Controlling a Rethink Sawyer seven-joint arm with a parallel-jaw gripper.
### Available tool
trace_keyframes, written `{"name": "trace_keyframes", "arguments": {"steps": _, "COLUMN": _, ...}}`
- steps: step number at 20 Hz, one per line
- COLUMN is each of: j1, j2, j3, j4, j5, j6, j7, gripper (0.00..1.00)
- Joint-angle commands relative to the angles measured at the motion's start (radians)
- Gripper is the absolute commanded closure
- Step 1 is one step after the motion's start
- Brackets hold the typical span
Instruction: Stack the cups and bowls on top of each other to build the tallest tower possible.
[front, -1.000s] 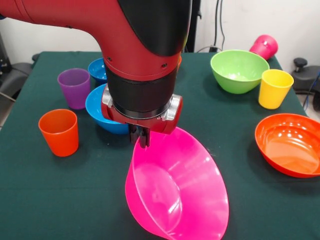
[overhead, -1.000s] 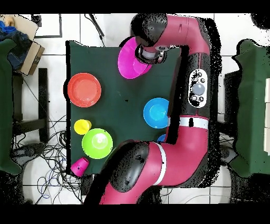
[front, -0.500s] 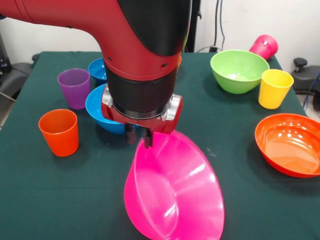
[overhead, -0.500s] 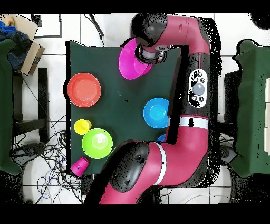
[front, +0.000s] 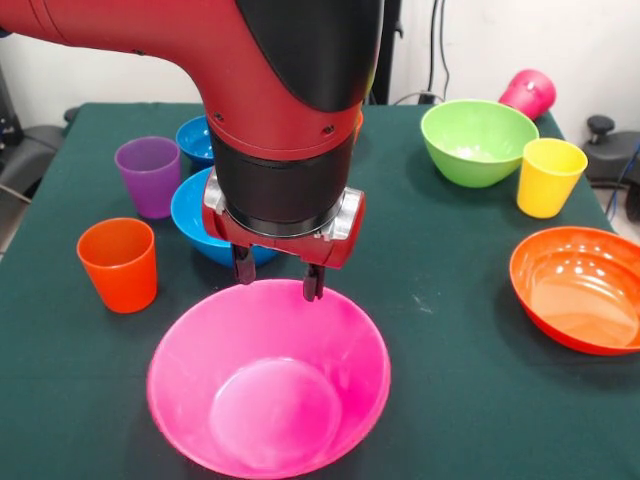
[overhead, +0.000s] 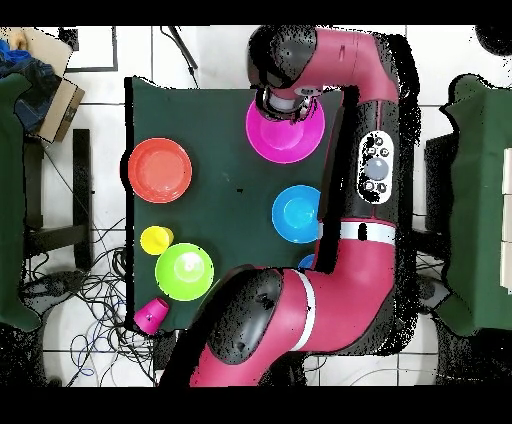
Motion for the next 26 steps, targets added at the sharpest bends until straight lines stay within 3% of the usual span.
{"name": "trace_keyframes", "arguments": {"steps": 1, "j1": 0.011, "j2": -0.019, "j3": 0.027, "j4": 0.024, "j5": -0.057, "j6": 0.006, "j7": -0.36, "gripper": 0.0}}
{"name": "trace_keyframes", "arguments": {"steps": 14, "j1": 0.012, "j2": -0.014, "j3": 0.03, "j4": 0.02, "j5": -0.056, "j6": 0.012, "j7": -0.359, "gripper": 0.0}}
{"name": "trace_keyframes", "arguments": {"steps": 26, "j1": 0.018, "j2": -0.1, "j3": -0.02, "j4": 0.18, "j5": -0.024, "j6": -0.076, "j7": -0.281, "gripper": 0.0}}
